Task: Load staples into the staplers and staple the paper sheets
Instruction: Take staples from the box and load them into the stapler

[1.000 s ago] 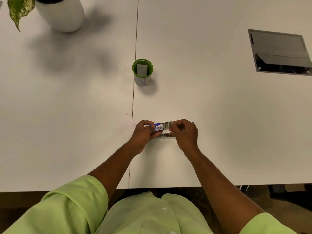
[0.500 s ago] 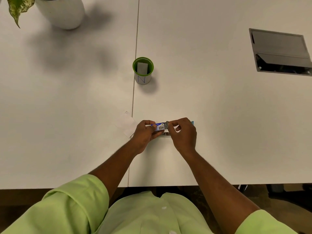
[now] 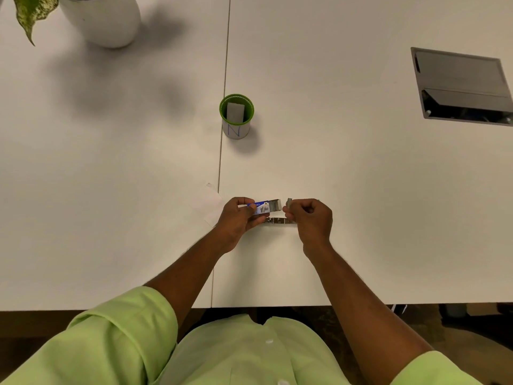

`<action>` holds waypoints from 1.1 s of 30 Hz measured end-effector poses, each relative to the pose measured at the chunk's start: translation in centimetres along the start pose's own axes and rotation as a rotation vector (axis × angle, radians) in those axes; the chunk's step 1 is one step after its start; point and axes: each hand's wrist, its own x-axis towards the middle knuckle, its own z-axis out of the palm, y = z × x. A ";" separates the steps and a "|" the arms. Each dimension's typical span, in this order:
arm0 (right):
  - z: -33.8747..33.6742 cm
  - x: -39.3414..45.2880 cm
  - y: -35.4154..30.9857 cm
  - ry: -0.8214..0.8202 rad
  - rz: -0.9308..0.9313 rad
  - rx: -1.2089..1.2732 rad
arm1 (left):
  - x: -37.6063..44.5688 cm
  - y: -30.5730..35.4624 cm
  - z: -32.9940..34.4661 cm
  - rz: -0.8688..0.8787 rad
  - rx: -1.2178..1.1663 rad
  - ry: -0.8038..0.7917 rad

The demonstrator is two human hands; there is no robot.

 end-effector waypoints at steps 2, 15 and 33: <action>0.1 0.0 0.1 -0.015 0.015 0.016 | 0.1 0.0 0.0 0.003 -0.005 -0.008; 0.8 0.3 0.4 -0.163 0.030 -0.070 | 0.7 0.0 -0.4 0.007 0.007 -0.035; 1.8 0.3 0.2 -0.240 0.036 -0.151 | 1.2 -0.1 -0.5 0.003 0.088 -0.081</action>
